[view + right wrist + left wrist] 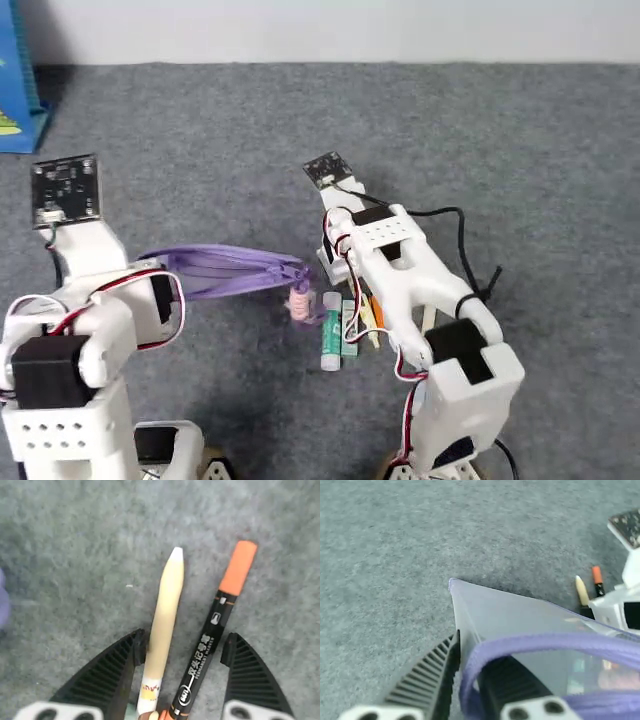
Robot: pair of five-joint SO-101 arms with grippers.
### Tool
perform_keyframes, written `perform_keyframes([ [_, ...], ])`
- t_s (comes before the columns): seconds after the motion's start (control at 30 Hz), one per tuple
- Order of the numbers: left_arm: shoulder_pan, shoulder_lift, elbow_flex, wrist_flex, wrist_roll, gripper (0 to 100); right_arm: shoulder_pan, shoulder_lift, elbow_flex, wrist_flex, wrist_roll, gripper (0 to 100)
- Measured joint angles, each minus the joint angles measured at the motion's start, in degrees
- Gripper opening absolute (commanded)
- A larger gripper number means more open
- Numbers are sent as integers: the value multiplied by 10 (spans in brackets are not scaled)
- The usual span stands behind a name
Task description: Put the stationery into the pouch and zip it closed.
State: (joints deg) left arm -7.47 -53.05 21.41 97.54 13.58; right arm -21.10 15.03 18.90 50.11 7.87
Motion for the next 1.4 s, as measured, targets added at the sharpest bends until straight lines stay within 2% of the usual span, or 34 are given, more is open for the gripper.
perform_keyframes([
  [0.2,-9,-6,49,-18,0,10,-1,4,-1,2,0,115],
  [0.5,-10,-7,75,-40,0,10,3,4,-4,3,0,33],
  [1.0,-10,-7,76,-40,0,10,4,-80,-9,106,28,20],
  [1.4,-10,-7,76,-40,0,10,57,-354,-8,250,49,20],
])
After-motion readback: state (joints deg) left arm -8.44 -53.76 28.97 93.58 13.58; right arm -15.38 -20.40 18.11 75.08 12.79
